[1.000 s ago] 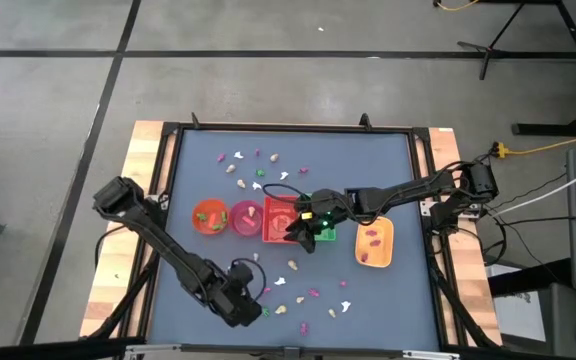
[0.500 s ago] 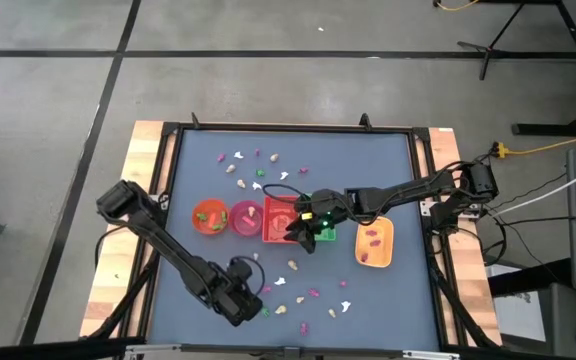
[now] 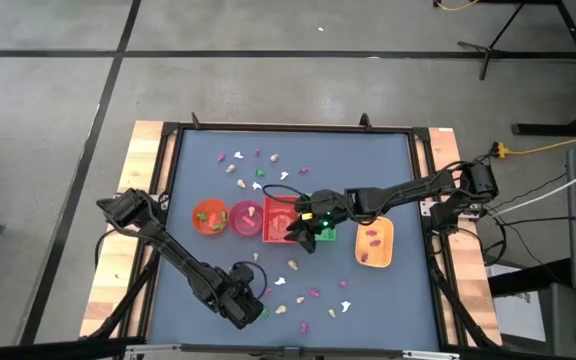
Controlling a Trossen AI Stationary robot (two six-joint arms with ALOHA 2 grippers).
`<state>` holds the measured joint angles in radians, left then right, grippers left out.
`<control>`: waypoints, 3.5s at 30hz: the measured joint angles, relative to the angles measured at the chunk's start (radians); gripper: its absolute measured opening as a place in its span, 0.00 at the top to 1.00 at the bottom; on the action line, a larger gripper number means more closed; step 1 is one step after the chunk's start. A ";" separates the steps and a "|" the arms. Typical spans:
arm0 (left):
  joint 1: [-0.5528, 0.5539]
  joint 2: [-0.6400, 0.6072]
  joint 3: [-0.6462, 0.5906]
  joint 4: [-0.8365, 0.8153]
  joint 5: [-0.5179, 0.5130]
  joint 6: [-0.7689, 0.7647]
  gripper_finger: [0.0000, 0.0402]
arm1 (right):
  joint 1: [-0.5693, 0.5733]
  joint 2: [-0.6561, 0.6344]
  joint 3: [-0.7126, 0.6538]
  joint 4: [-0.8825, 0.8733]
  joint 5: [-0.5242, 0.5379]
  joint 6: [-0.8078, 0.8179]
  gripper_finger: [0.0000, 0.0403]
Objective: Sort Halloween decoration
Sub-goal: Put the yellow skeleton toy into the pink bin
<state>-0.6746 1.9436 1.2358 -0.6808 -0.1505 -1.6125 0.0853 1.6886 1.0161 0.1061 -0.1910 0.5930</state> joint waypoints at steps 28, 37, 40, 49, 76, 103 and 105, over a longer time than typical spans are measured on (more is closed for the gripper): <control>-0.001 0.013 -0.002 -0.003 -0.016 -0.008 0.69 | 0.000 0.000 0.000 0.000 0.026 0.000 0.57; 0.000 0.014 -0.002 -0.011 -0.020 -0.010 0.79 | 0.000 0.000 0.000 0.000 0.026 0.000 0.57; 0.000 0.014 -0.002 -0.011 -0.023 -0.011 0.81 | 0.000 0.000 0.000 0.000 0.026 0.000 0.57; 0.000 0.014 -0.002 -0.014 -0.023 -0.028 0.81 | 0.000 0.000 0.000 0.000 0.026 0.000 0.57; 0.101 -0.059 0.028 -0.098 -0.101 0.101 0.89 | 0.000 0.001 0.000 -0.002 0.024 -0.026 0.57; 0.388 -0.290 0.029 -0.417 -0.278 0.693 0.89 | -0.093 -0.002 0.000 -0.002 -0.296 -0.121 0.57; 0.420 -0.281 0.029 -0.414 -0.282 0.750 0.89 | -0.093 -0.002 0.000 -0.003 -0.294 -0.121 0.57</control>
<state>-0.2542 1.6629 1.2648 -1.0948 -0.4326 -0.8624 -0.0078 1.6867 1.0161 0.1034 -0.4850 0.4725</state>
